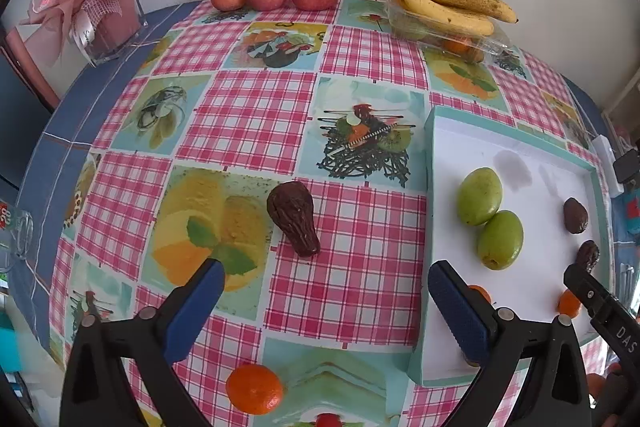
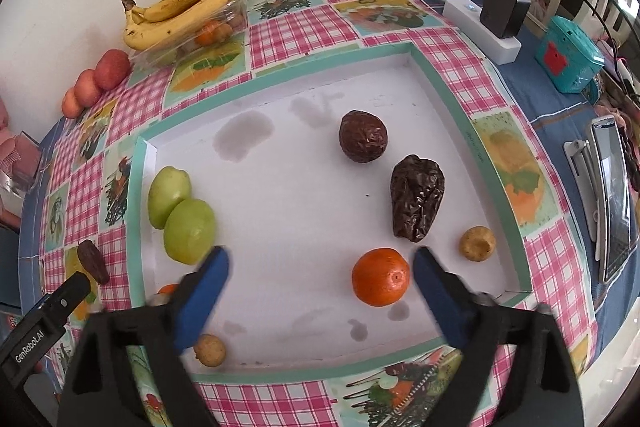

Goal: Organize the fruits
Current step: 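Move both open tools back toward the remaining fruits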

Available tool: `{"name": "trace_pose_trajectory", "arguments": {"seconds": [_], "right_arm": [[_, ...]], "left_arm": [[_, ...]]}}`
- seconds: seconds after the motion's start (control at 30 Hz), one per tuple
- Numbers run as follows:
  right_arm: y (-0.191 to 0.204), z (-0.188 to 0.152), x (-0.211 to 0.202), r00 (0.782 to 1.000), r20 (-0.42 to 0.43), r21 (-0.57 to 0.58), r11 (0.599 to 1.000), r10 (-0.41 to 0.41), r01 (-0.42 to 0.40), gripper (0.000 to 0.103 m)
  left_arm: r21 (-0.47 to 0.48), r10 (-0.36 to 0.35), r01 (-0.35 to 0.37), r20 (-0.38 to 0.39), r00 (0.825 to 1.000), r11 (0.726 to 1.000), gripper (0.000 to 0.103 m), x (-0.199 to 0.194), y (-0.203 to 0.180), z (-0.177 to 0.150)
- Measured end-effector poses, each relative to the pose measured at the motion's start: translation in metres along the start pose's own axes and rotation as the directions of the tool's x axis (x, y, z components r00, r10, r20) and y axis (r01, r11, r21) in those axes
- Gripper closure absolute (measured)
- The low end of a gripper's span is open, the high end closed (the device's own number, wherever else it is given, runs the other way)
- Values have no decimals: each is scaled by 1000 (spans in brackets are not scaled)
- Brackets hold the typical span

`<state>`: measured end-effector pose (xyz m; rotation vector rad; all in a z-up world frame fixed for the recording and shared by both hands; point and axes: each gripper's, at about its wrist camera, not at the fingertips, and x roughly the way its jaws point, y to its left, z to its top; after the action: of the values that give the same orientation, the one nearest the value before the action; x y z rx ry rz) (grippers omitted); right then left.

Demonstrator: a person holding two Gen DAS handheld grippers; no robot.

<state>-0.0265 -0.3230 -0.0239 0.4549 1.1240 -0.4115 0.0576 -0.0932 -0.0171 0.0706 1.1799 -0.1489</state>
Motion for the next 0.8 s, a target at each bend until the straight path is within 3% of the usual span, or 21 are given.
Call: {"name": "trace_pose_trajectory", "arguments": {"seconds": [0.33,0.8], "right_arm": [[4,-2,1,1000,2,-17,1000,12,-12,7],[14,-20,-11,999,2,-21,999,46,-45,7]], "left_arm": [[10,10,-10,28,1000,1000,0,-3,2,0],[-27,-43,44,35,998,999,0,-15,16,-12]]}}
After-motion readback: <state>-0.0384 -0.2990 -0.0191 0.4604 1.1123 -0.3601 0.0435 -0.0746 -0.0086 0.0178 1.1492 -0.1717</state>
